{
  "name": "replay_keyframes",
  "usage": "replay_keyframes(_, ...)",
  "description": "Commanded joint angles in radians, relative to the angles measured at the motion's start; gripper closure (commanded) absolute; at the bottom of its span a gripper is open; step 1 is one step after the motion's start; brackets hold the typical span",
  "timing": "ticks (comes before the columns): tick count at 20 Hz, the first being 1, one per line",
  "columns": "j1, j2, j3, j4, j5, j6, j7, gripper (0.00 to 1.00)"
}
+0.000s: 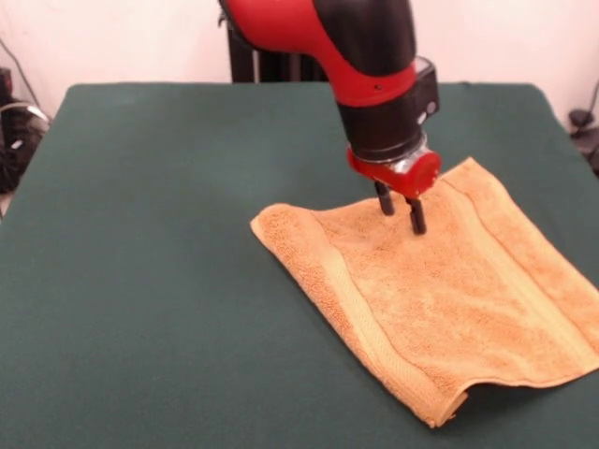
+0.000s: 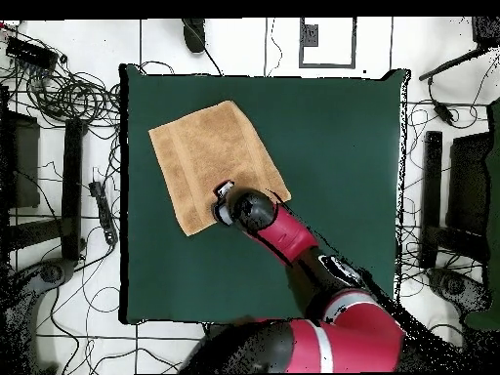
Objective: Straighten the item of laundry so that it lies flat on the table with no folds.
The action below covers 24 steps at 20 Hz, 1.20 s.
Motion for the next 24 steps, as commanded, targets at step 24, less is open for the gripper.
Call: replay_keyframes(24,0.076,-0.116,-0.050,0.178,0.073,0.017,0.256,0.00)
